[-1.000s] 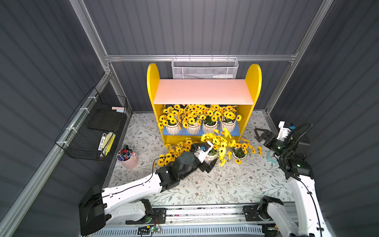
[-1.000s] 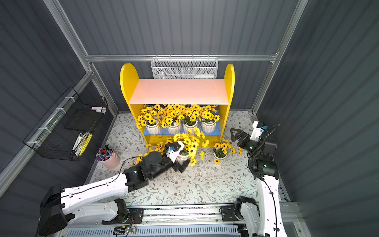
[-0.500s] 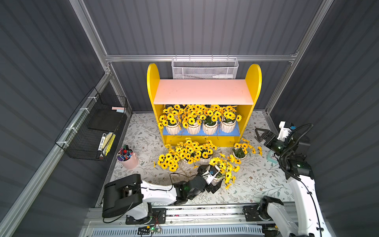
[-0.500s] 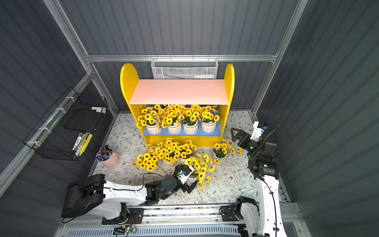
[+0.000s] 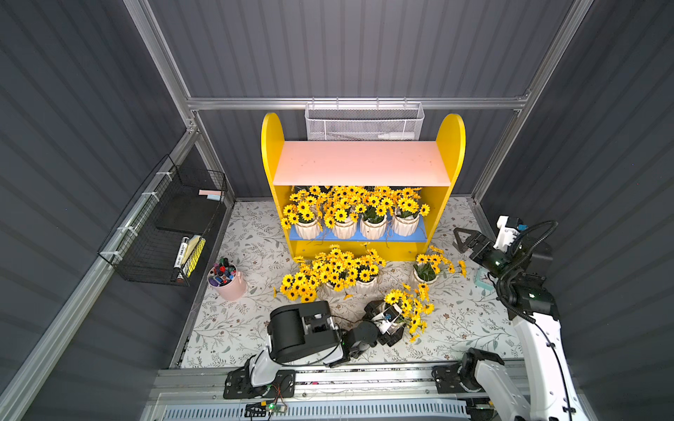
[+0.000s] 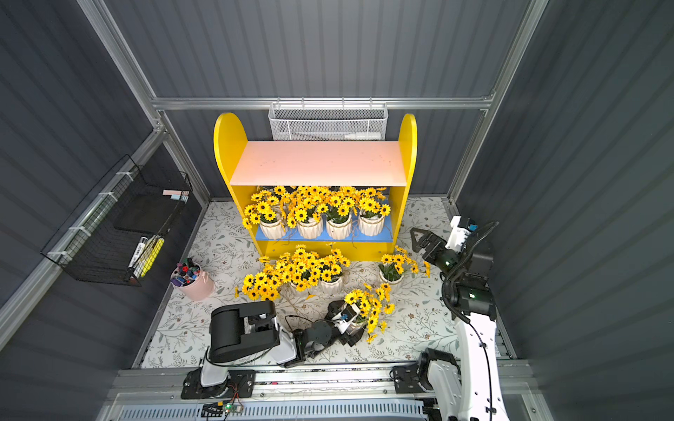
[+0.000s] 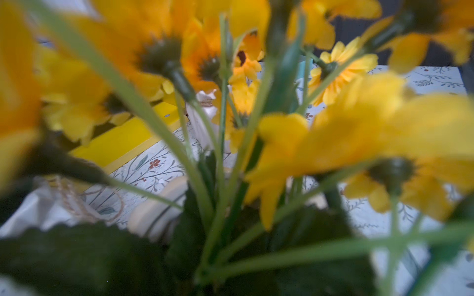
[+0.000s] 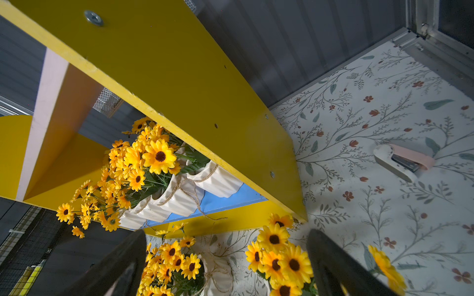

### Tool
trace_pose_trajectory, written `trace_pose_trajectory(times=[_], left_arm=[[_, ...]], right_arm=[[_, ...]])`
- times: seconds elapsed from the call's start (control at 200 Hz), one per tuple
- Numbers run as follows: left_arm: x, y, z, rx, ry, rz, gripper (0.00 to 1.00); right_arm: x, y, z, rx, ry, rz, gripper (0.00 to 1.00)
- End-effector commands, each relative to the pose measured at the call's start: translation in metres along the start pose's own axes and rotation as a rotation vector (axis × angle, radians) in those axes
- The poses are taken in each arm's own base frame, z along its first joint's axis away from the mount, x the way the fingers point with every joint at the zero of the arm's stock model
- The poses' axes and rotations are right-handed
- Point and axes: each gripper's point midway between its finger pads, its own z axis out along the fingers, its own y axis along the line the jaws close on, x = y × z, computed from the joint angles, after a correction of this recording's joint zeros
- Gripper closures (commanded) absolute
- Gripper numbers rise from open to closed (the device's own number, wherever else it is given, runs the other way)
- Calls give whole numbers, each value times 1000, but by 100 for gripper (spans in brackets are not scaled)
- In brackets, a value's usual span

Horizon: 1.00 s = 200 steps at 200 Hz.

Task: Take the sunflower pots off the shelves
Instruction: Place the sunflower pot at the center of the board.

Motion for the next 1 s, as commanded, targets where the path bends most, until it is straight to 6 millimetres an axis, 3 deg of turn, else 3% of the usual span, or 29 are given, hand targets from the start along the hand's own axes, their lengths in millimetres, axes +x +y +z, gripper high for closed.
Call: trace_pose_trajectory(times=[0.0,0.37,0.8,0.86,0.935,0.976,0.996], left_arm=[[-48,4,12,-33,-188,-74,100],[-12,47,57,-195,-157,-193,100],[13,76,101,-274,-99,-234,100],[17,76,106,-271,-81,-230,88],[19,77,108,-277,-71,-218,83],[19,76,108,-274,-66,-203,72],[19,76,108,-271,-62,-197,61]], right_arm=[[1,0,1,-9,0,2,1],[9,-4,7,-25,24,7,1],[11,-6,12,-33,36,0,1],[11,-6,12,-36,37,-1,1],[11,-6,13,-35,37,0,1],[11,-6,13,-35,37,0,1],[11,-6,12,-36,37,0,1]])
